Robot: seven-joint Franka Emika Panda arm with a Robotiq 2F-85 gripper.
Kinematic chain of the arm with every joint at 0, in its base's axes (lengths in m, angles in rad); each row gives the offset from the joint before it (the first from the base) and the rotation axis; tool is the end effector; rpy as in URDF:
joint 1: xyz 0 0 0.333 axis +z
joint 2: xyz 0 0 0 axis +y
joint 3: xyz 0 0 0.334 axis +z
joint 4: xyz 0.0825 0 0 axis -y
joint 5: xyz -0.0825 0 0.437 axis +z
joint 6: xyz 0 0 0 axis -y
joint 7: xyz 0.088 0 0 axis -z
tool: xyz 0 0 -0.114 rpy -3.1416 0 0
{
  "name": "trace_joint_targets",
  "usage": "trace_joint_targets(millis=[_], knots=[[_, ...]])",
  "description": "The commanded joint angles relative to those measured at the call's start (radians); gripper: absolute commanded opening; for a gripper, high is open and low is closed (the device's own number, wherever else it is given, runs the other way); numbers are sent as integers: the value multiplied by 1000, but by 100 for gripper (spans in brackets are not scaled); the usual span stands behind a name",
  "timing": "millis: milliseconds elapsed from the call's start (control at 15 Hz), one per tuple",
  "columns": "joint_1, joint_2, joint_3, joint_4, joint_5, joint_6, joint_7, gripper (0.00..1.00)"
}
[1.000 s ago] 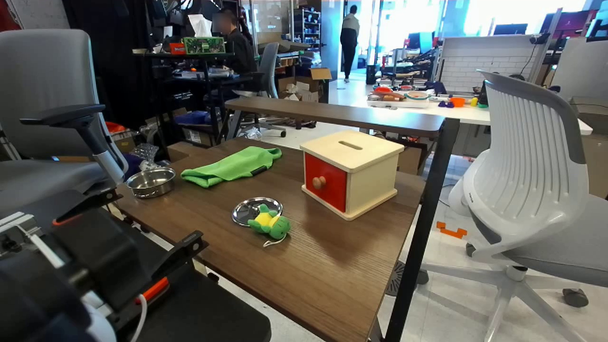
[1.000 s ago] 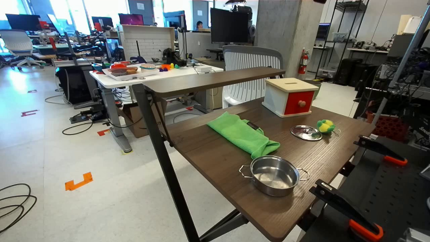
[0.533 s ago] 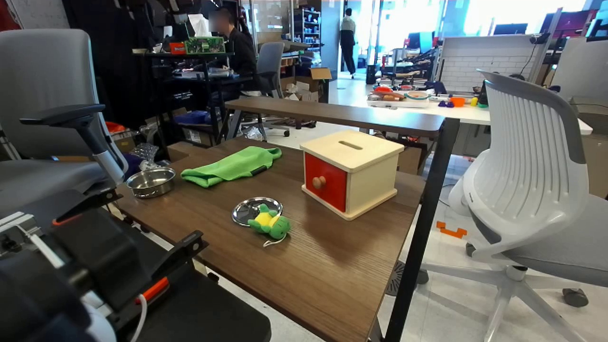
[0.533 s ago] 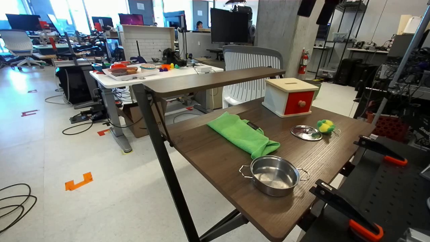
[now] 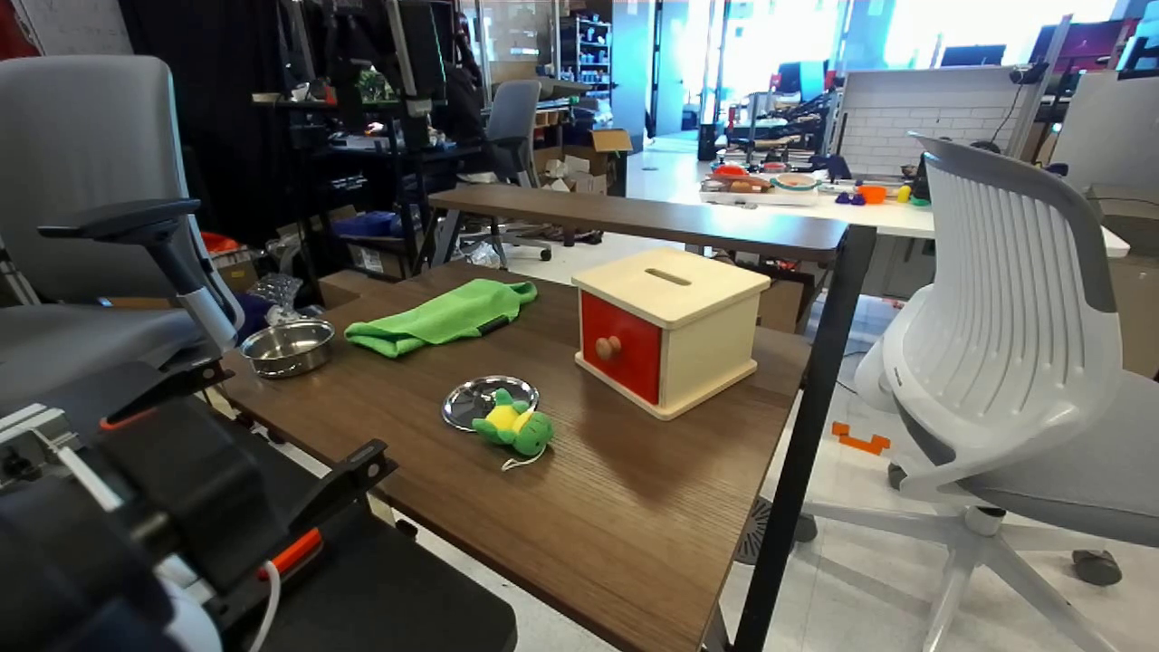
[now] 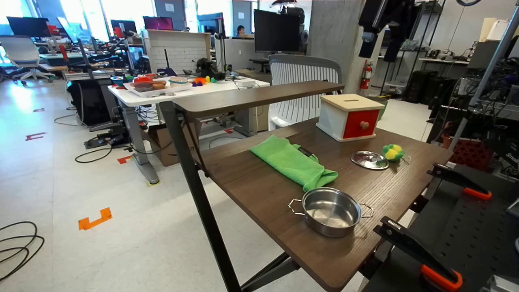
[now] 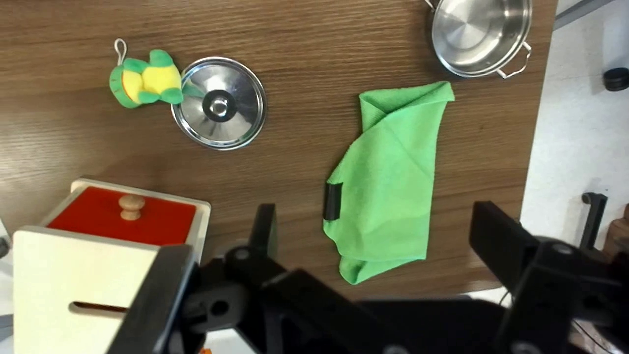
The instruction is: Open the drawer on the table
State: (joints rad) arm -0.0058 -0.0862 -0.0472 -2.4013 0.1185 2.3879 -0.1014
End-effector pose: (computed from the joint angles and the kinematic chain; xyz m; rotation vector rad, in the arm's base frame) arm 0.5262 -0.0262 0.3302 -3.0564 0.0536 -0.1209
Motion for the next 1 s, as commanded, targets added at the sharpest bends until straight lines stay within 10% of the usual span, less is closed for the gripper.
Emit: trace_joint_targets(millis=[0, 933], knots=[[-28, 72, -18, 40, 11, -6, -10, 100], [-188, 379, -81, 178, 124, 114, -39, 100]])
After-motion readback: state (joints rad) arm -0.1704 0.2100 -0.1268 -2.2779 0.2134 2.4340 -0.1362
